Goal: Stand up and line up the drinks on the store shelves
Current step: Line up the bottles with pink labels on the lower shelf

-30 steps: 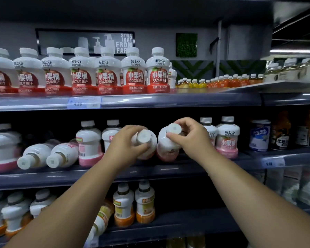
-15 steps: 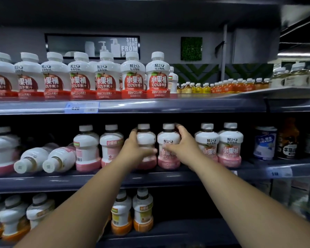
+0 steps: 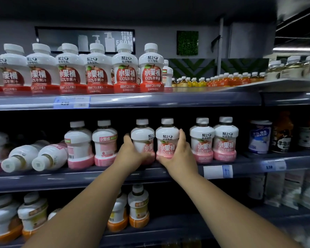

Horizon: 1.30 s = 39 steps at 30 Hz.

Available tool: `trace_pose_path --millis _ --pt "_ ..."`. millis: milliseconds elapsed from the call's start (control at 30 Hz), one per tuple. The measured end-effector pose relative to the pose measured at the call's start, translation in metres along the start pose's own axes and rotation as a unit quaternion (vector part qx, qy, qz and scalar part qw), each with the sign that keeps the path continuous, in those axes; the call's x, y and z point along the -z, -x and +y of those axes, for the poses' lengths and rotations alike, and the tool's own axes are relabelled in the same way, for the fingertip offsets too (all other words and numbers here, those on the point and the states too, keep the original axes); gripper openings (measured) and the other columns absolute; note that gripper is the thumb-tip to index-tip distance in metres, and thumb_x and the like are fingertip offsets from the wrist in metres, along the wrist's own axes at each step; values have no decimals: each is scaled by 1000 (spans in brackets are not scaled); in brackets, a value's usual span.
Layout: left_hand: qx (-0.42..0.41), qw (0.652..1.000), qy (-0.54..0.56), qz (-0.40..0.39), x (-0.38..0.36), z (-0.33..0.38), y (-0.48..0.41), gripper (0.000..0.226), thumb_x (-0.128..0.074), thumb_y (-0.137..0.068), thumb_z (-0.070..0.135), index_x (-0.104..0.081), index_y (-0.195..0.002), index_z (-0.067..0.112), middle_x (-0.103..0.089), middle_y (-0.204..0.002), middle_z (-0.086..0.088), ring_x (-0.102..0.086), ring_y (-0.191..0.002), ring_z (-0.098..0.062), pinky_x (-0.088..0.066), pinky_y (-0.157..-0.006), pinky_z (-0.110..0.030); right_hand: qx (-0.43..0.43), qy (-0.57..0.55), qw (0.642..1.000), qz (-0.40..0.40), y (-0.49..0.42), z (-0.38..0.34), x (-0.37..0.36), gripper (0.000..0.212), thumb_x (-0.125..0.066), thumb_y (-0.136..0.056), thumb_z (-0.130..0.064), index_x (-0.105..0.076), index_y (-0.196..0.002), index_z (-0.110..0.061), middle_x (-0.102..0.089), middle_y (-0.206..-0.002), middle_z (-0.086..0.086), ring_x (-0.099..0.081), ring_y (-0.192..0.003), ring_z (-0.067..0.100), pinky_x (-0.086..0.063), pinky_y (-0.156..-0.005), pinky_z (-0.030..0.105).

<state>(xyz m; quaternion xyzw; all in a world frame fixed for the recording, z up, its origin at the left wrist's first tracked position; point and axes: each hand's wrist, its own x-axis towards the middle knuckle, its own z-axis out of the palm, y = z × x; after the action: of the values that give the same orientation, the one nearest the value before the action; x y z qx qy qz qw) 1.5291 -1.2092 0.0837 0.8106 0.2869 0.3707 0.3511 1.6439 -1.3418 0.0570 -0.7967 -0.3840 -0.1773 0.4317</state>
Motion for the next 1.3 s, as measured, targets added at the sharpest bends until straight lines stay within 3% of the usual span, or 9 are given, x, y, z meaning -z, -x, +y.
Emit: trace_pose_path --millis 167,300,433,600,800,967,1133,1200,1300 --pt "5 999 30 -22 0 -4 -7 82 -88 -52 40 -38 -114 21 -66 -108 -3 -66 -97 -21 -55 -88 -43 29 -7 999 31 7 8 6 107 -74 -86 -42 1 -159 -19 -34 -149 14 -49 -126 31 -45 -98 38" --pt "-9 996 61 -67 -5 0 -8 65 -88 -66 15 -44 -114 17 -66 -102 1 -65 -91 -11 -51 -71 -23 44 -46 996 58 12 14 7 104 -79 -84 -30 -6 -159 -20 -33 -151 13 -44 -132 27 -42 -101 33" --pt "-25 993 77 -83 -9 4 -8 63 -86 -70 7 -44 -115 19 -64 -98 5 -61 -82 -2 -46 -57 -9 58 -59 994 65 16 24 15 99 -81 -82 -25 -16 -157 -22 -32 -150 6 -40 -132 19 -35 -99 23" --pt "-38 990 82 -106 -10 5 -9 66 -85 -70 4 -46 -122 18 -66 -100 4 -62 -84 -2 -47 -60 -9 92 2 984 150 19 41 28 79 -83 -76 -27 -43 -143 -16 -47 -139 6 -44 -128 25 -36 -109 37" --pt "-42 989 92 -105 -10 6 -7 69 -87 -69 5 -51 -127 16 -69 -105 3 -64 -88 -2 -48 -65 -11 91 22 974 206 21 60 37 75 -87 -71 -30 -50 -136 -19 -49 -136 6 -39 -130 30 -34 -111 49" --pt "-96 989 87 -71 -14 11 7 81 -90 -64 7 -45 -130 21 -65 -107 9 -65 -85 8 -49 -69 -7 127 -16 976 177 20 57 35 69 -83 -74 -31 -52 -135 -19 -50 -136 5 -42 -128 28 -36 -109 44" --pt "-128 992 13 10 14 7 20 93 -87 -70 17 -36 -147 27 -52 -128 8 -55 -115 -8 -46 -97 -30 202 -119 968 93 13 18 28 63 -79 -81 -24 -51 -138 -19 -47 -138 -2 -42 -129 12 -22 -108 7" --pt "-132 990 8 54 32 0 28 86 -86 -73 19 -38 -144 30 -49 -130 7 -52 -117 -8 -46 -98 -31 226 -163 958 68 11 -4 16 63 -79 -81 -23 -52 -137 -19 -47 -136 -8 -43 -128 7 -25 -107 7" --pt "-139 985 28 98 55 -19 39 76 -85 -75 18 -44 -137 31 -53 -129 7 -53 -116 -2 -52 -89 -20 253 -222 941 28 13 -36 -10 64 -79 -81 -23 -50 -137 -24 -44 -133 -15 -48 -125 7 -40 -106 22"
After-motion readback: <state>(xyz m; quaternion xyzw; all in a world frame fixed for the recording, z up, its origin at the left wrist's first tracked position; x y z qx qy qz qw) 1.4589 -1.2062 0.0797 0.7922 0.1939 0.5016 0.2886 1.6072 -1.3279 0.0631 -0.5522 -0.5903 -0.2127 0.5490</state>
